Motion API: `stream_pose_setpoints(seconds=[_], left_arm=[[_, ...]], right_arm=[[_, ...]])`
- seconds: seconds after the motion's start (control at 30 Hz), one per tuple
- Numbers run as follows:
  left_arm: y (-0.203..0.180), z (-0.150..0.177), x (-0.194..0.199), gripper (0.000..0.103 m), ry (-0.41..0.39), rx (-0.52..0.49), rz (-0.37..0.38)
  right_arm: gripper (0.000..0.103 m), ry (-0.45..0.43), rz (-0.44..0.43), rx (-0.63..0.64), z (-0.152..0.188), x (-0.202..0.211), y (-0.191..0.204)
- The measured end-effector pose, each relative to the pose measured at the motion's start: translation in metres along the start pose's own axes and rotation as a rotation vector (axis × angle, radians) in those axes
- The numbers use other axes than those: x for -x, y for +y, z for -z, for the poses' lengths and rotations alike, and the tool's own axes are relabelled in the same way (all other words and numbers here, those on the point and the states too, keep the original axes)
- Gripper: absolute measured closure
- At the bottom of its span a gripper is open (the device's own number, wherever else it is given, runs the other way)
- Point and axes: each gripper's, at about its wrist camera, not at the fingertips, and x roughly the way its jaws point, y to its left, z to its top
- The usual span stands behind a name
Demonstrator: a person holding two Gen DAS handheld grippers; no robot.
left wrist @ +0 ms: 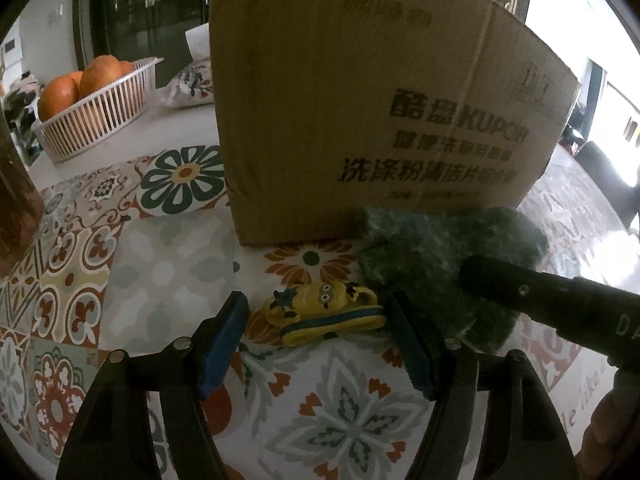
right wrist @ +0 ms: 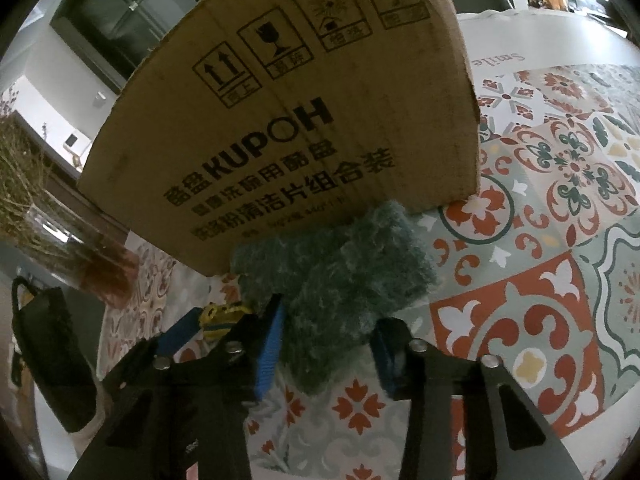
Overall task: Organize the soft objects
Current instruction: 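Grasp the green fuzzy plush with the right tool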
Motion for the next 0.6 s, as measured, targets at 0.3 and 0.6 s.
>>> stream_pose_setpoints(seconds=[0.3,0.6], left_arm=[[0.001,0.001,0.003,0.044,-0.014,0.007,0.017],[-0.001,0.005,0.036,0.044,-0.074,0.038,0.000]], right_arm=[[0.086,-0.005,-0.004,0.052,0.003,0.004,0.010],[0.089,-0.028,-0.014,0.080,0.005,0.020,0.015]])
